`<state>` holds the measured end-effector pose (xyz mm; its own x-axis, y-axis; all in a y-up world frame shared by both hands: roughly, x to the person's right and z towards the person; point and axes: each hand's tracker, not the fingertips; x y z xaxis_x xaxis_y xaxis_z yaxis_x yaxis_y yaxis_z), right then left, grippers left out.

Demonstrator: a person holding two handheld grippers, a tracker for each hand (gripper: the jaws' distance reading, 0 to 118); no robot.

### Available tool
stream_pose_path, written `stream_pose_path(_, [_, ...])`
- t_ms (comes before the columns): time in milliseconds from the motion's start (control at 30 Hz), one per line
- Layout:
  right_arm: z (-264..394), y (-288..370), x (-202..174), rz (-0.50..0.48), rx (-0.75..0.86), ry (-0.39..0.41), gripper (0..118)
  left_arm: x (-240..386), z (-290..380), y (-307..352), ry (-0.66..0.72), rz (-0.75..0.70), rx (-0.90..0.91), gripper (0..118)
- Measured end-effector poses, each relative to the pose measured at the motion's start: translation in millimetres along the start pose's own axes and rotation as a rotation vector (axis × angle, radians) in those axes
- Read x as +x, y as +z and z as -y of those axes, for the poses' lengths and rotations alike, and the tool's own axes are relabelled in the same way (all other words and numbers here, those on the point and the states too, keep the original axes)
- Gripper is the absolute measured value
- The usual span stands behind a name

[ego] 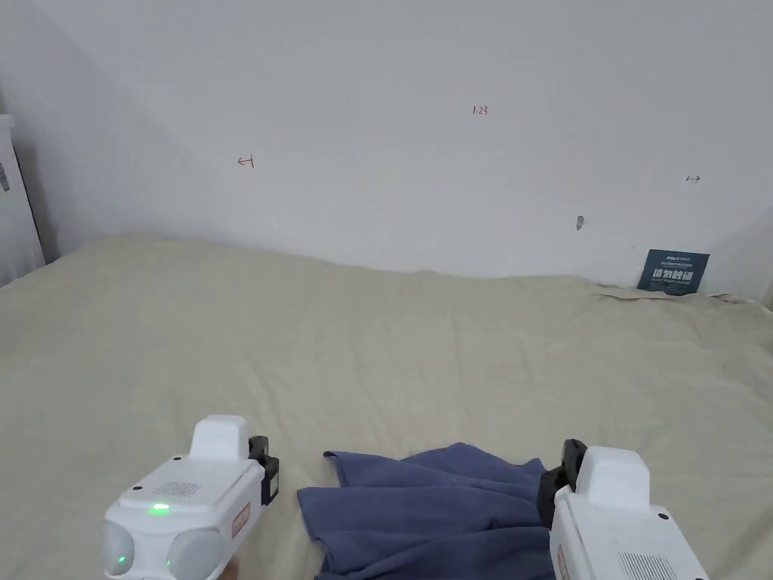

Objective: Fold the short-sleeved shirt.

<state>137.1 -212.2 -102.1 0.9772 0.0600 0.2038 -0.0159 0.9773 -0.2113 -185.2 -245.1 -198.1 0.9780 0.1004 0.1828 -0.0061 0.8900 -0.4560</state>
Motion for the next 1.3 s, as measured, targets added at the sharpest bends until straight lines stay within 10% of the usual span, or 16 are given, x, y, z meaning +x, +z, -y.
stream_pose_path(333, [6.5, -10.5, -6.0, -0.028, -0.031, 0.047, 0, -5.2, 7.7, -124.4, 0.063, 0.052, -0.372, 1])
stream_pose_path(500, [14.6, -20.3, -2.1, -0.026, -0.056, 0.067, 0, -7.4, 13.6, -173.9, 0.081, 0.083, -0.547, 75])
stream_pose_path(633, [21.2, -25.9, 3.6, -0.018, -0.08, 0.079, 0, 11.6, 24.5, -191.6, -0.082, 0.041, -0.594, 75])
stream_pose_path(733, [26.4, -29.1, 7.8, -0.009, -0.098, 0.085, 0, 27.8, 24.8, -192.0, -0.141, -0.015, -0.567, 69])
stream_pose_path(933, [34.0, -34.8, 16.1, 0.003, -0.124, 0.072, 0, 68.2, 36.4, -181.0, -0.397, -0.05, -0.503, 1])
stream_pose_path(1300, [29.5, -96.0, 47.4, 0.009, -0.205, 0.076, 0, 43.9, 9.6, -101.5, -0.225, 0.107, -0.317, 0])
